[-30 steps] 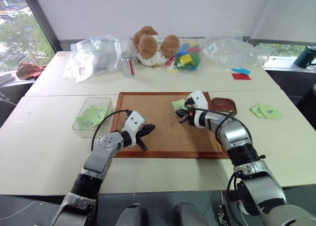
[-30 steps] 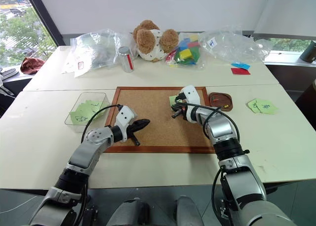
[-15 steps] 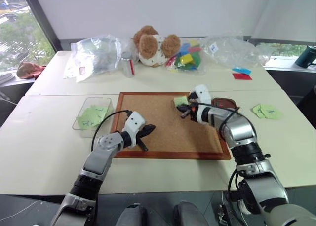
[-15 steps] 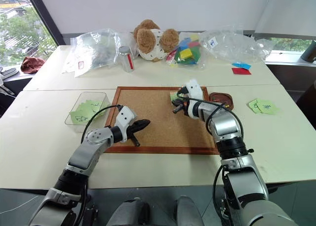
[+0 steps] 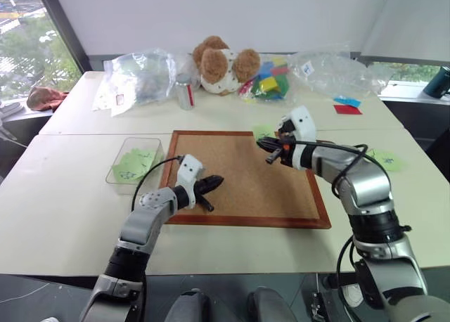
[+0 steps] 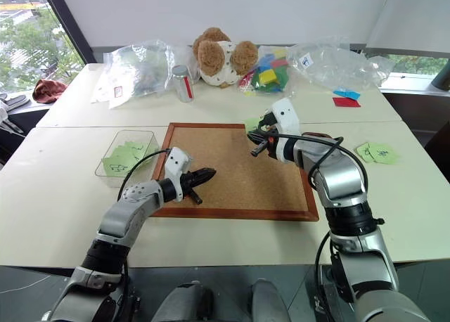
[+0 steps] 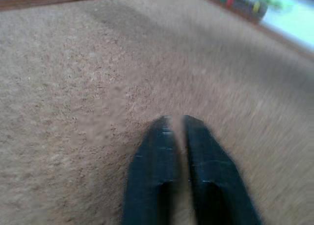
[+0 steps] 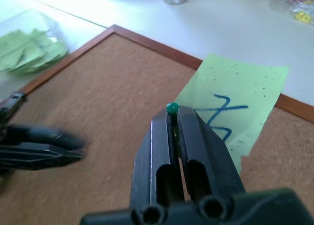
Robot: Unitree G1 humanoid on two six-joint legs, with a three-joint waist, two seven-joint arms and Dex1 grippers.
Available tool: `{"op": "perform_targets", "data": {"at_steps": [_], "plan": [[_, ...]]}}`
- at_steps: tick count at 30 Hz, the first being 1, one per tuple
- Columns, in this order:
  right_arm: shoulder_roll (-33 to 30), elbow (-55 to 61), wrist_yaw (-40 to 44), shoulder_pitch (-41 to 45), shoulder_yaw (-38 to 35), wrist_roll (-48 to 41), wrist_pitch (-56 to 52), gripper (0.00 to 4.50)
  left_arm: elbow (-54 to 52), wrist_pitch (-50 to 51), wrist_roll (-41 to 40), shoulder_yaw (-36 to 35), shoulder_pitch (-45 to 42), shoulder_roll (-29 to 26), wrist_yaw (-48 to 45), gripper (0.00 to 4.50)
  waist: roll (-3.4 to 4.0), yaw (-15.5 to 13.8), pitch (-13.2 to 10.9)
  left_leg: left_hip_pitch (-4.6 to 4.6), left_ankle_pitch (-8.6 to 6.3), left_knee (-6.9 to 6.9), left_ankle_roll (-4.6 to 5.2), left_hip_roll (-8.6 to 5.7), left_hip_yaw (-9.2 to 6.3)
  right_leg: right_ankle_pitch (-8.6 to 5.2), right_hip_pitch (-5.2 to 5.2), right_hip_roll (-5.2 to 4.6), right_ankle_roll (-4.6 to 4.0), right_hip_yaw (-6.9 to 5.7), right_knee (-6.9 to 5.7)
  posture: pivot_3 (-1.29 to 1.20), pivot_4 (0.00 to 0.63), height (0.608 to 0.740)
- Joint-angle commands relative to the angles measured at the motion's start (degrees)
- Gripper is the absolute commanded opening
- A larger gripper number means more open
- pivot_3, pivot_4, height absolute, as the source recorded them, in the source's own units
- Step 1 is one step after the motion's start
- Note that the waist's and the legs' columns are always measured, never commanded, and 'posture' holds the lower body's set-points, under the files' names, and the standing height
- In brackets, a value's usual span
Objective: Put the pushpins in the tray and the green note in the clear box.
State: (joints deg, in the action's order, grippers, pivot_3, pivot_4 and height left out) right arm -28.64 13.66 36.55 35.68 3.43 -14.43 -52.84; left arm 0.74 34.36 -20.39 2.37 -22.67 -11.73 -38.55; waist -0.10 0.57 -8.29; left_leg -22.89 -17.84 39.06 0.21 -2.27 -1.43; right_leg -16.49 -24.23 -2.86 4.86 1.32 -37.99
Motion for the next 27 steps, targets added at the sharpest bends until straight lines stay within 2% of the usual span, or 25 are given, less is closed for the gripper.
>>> {"op": "perform_targets", "data": {"at_steps": [1,5,6,9,11,27], "plan": [[-1.4,7.6,0.4,-0.4,-0.4,-2.6,-3.1,0.00,-5.6,7.4,-10.0,-6.7,-3.9,0.8,1.1,2.28,0.00,0.2,0.0,-0.16,0.01,0.05,-0.01,0.00,-0.02,0.00,-0.17,0.01,0.00,-0.01,-0.04,0.00,0.150,0.740],[-2.6,11.6,0.4,-1.4,0.3,-4.1,-5.4,0.00,-5.7,15.0,-19.5,-13.6,-8.9,3.0,5.3,4.24,0.00,0.2,0.0,-0.25,0.05,0.07,-0.07,0.00,-0.03,0.00,-0.28,0.03,0.00,-0.03,-0.08,0.00,0.150,0.740],[-2.9,12.3,0.4,-1.6,0.5,-4.3,-5.7,0.00,-5.0,16.7,-22.3,-15.2,-10.3,3.8,6.3,4.45,0.00,0.2,0.0,-0.26,0.05,0.07,-0.08,0.00,-0.04,0.00,-0.28,0.03,0.00,-0.04,-0.07,0.00,0.150,0.740],[-3.8,13.7,0.5,-1.6,1.5,-4.4,-5.8,0.00,-1.7,21.5,-30.9,-20.9,-14.6,7.2,10.8,4.45,-0.02,0.0,0.0,-0.26,0.19,0.09,-0.33,0.00,-0.04,0.00,-0.27,0.04,0.00,-0.04,-0.06,0.00,0.150,0.740],[-4.1,14.3,0.4,-1.2,2.0,-4.7,-5.7,0.00,0.3,23.8,-33.7,-23.0,-16.4,8.8,14.5,4.45,-0.06,-0.1,0.0,-0.29,0.20,0.13,-0.34,-0.01,-0.06,0.00,-0.27,0.04,0.00,-0.07,-0.05,0.00,0.150,0.740],[-3.0,20.5,-0.1,3.3,2.3,-11.4,-8.3,0.00,3.8,28.6,-39.9,-22.9,-17.2,14.9,25.9,4.45,-0.07,-0.1,0.0,-0.30,0.29,0.11,-0.50,-0.02,-0.08,0.00,-0.30,0.07,0.01,-0.05,-0.04,0.00,0.150,0.740]]}}
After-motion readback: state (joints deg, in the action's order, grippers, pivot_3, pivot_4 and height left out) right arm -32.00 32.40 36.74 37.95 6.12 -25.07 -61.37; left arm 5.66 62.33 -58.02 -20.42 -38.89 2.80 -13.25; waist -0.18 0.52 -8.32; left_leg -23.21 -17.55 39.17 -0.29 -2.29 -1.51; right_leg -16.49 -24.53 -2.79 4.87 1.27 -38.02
